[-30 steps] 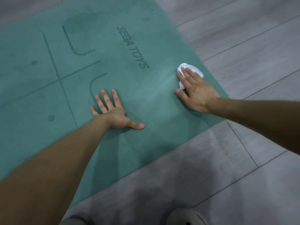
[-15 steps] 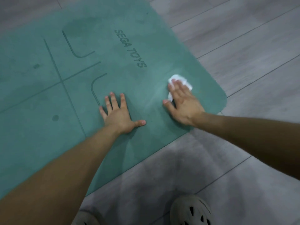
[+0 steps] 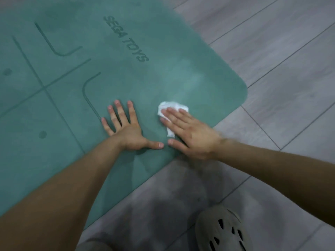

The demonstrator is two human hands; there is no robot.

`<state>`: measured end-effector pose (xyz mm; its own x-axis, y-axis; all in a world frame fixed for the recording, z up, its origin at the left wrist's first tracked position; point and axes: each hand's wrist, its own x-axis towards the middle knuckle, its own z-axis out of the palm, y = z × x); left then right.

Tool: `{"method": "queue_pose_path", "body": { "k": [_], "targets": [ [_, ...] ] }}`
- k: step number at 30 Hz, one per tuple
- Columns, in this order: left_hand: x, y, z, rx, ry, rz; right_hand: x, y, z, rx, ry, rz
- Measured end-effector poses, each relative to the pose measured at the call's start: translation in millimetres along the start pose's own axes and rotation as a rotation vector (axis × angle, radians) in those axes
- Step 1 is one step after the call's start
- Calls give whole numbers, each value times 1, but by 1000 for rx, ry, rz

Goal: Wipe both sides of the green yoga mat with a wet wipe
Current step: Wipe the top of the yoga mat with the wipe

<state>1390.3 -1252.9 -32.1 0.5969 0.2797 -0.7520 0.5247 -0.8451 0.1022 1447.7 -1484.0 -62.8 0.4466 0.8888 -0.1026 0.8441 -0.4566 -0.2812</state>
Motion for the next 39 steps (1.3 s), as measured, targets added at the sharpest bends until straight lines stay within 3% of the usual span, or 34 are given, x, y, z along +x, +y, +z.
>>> {"method": "queue_pose_path", "body": {
  "k": [2, 3, 6, 8, 9, 12, 14, 18, 20, 21, 24, 26, 28, 30, 32, 33, 34, 37, 39],
  "targets": [
    [-1, 0, -2, -1, -10, -1, -7, 20, -8, -73, -43, -160],
    [-2, 0, -3, -1, -24, 3, -5, 37, -14, -100, -20, -92],
    [-5, 1, -7, 13, -59, 0, 0, 74, -32, -29, 111, 408],
    [-6, 2, -8, 25, -64, -4, 8, 50, -27, 45, 129, 571],
    [-7, 3, -7, 29, -58, -3, 8, 27, -21, 39, 108, 488],
    [-7, 2, -6, 34, -32, -2, -15, -18, 0, -19, -37, -76],
    [-6, 1, -4, 27, -29, 8, -26, 8, -6, -78, -39, -140],
    [-6, 0, -4, 23, -26, 19, -41, 75, -30, -20, 102, 554],
    [-6, 0, -3, 24, -20, 30, -37, 55, -26, 43, 137, 693],
    [-5, 0, -2, 26, -12, 33, -32, 32, -18, 41, 135, 614],
    [-6, -3, 2, 52, 47, 34, -30, -35, 13, 9, 1, 49],
    [-7, -4, 5, 85, 92, 42, -38, -25, 10, -65, -37, -134],
    [-9, -4, 4, 104, 133, 60, -48, 14, -2, -77, 7, 33],
    [-11, -2, 2, 147, 193, 101, -61, 55, -15, -63, 100, 378],
    [-12, 5, 0, 238, 266, 176, -67, 66, -19, -4, 153, 679],
    [-12, 9, -2, 284, 286, 208, -62, 54, -16, 18, 161, 733],
    [-12, 15, -5, 320, 288, 232, -56, 35, -10, 27, 148, 686],
    [-11, 33, -14, 397, 259, 264, -48, -22, 12, 2, 22, 161],
    [-12, 45, -18, 417, 242, 278, -60, -13, 10, -38, -12, -58]
  ]
}}
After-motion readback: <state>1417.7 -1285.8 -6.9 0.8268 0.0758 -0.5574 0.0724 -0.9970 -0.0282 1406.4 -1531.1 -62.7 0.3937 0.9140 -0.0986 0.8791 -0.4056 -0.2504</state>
